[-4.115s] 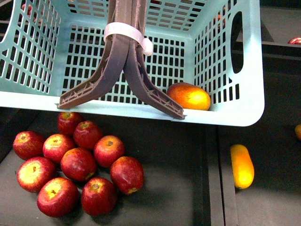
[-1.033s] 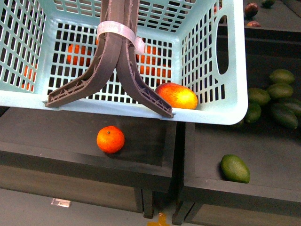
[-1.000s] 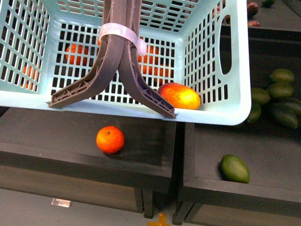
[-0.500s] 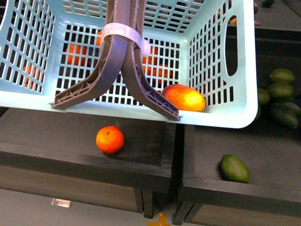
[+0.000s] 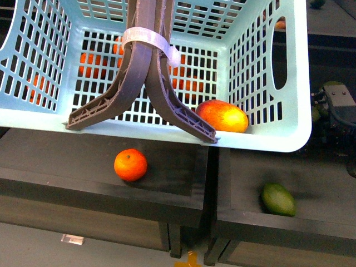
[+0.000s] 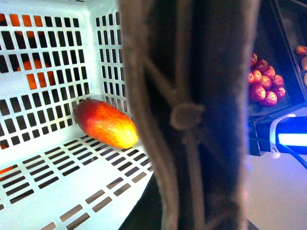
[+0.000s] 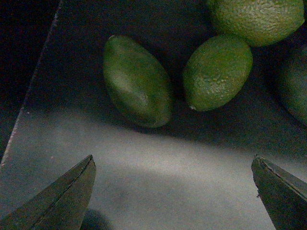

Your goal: Pick mango and avocado into basket

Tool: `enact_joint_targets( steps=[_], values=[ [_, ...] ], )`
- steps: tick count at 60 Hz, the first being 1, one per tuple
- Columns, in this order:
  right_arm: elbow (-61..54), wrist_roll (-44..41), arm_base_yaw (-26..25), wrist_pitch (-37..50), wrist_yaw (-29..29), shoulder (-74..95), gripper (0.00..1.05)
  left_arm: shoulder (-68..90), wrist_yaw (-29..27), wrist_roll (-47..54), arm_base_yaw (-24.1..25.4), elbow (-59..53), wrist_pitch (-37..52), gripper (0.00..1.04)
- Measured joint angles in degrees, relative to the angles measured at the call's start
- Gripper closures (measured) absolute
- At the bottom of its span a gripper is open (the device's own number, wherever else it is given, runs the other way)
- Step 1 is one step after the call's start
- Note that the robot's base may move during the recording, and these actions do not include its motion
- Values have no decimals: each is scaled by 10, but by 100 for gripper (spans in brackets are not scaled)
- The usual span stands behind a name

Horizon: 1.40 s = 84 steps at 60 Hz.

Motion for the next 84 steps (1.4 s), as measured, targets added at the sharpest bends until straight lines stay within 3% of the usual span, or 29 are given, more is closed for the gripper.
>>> enact_joint_targets(
  steps=[31,72,75,84],
  values=[
    [140,16,31,-37,-3,117,8,0,0,0,0,0,0,99],
    [286,33,34,-61,27,221,8,0,0,0,0,0,0,99],
    [292,35,34,-61,27,225,11,0,0,0,0,0,0,99],
    [295,35,34,-57,28,227,34,0,0,0,0,0,0,99]
  ],
)
